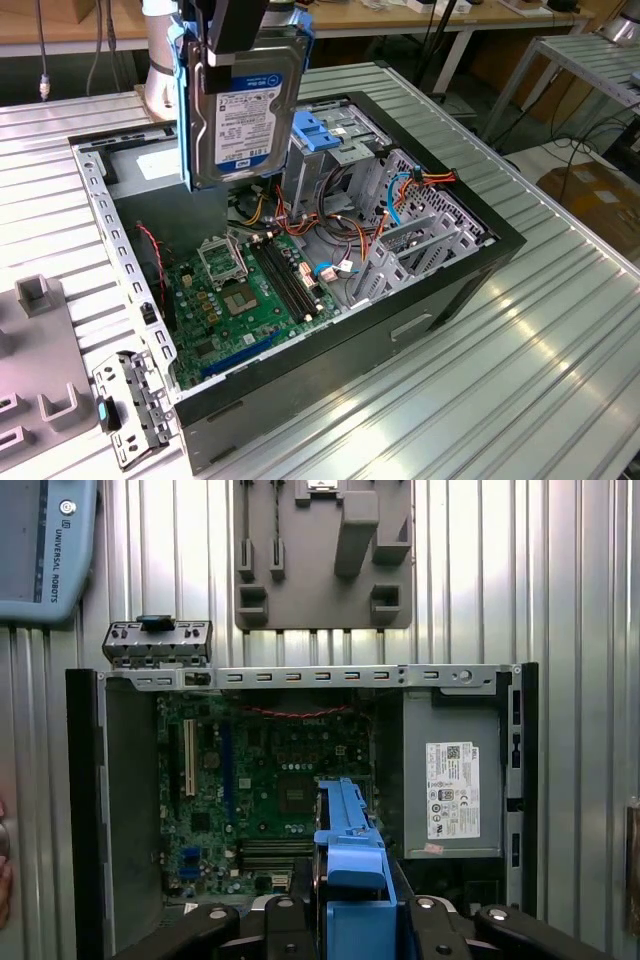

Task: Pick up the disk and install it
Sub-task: 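Insert the disk into the insertion slot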

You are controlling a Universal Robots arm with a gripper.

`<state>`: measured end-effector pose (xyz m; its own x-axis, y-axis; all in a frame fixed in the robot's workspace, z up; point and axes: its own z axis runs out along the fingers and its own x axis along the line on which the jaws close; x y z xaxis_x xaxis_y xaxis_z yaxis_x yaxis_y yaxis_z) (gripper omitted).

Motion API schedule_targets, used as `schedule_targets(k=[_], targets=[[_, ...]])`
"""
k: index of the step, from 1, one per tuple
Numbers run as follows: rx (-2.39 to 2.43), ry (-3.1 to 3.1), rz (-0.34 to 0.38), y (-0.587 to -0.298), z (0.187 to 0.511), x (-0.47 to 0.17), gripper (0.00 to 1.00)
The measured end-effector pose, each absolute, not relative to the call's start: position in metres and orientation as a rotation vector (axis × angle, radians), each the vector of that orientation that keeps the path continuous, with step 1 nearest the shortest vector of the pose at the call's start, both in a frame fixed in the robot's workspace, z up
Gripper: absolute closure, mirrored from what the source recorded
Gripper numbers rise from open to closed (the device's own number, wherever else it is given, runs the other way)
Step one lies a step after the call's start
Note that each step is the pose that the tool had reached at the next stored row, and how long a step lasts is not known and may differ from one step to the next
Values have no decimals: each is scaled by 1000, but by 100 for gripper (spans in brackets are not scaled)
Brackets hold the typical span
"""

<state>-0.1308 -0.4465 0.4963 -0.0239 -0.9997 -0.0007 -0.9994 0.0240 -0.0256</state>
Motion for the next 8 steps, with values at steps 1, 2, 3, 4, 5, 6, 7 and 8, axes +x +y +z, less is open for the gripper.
schedule_targets(k=[1,2,3,4,5,6,7,8], targets=[[-2182,2235,-28,-450,496,-131,63],[-2182,2235,-28,-452,496,-131,63],[-2182,2235,-28,-458,496,-131,63],[-2182,2235,-29,-463,496,-131,63],[-2182,2235,-29,-468,496,-131,63],[-2182,2235,-29,-472,496,-131,63],[-2182,2235,-30,-478,496,-131,63],[-2183,2236,-31,-485,496,-131,63]])
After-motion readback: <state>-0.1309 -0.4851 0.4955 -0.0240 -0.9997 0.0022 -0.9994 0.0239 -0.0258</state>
